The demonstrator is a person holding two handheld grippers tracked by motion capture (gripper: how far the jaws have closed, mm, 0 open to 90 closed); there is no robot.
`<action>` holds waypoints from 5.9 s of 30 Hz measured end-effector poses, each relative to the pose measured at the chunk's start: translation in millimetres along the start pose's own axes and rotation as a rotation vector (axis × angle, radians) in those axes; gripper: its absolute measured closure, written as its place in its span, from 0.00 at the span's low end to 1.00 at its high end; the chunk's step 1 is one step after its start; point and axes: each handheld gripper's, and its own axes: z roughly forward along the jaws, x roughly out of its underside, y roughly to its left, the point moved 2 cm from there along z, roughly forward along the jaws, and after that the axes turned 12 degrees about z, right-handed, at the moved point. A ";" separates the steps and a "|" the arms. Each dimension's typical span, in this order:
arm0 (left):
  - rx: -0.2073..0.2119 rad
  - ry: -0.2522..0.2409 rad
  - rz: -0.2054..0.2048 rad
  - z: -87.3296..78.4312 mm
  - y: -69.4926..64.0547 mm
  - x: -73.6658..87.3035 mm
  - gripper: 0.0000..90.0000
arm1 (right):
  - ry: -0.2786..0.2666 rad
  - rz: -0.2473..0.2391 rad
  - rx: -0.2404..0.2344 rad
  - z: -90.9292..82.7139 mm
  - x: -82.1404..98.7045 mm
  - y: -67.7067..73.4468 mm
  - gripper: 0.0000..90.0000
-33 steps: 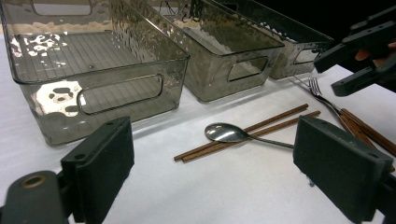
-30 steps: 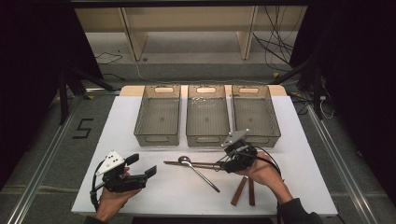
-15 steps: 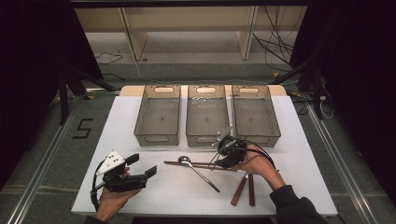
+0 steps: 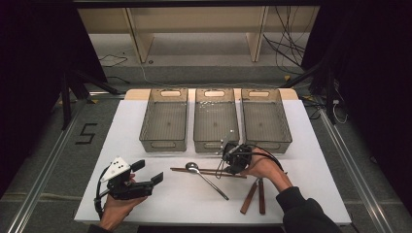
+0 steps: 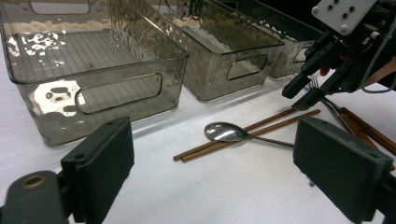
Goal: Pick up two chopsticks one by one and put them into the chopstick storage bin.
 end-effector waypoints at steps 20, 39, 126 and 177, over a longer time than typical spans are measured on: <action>0.002 0.002 0.000 0.6 -0.1 0.0 0.13 | 0.112 -0.080 0.009 14.8 -3.9 0.6 0.86; 0.006 0.006 0.000 1.1 -0.6 0.0 0.13 | 0.226 -0.176 -0.002 18.9 -16.5 5.4 0.94; 0.006 0.004 0.002 0.5 -0.4 -0.3 0.13 | 0.005 -0.178 0.143 -53.4 -38.4 7.2 0.95; -0.008 -0.014 -0.016 -2.8 2.8 -1.3 0.13 | -0.348 0.335 -0.055 -24.6 -153.4 -4.2 0.95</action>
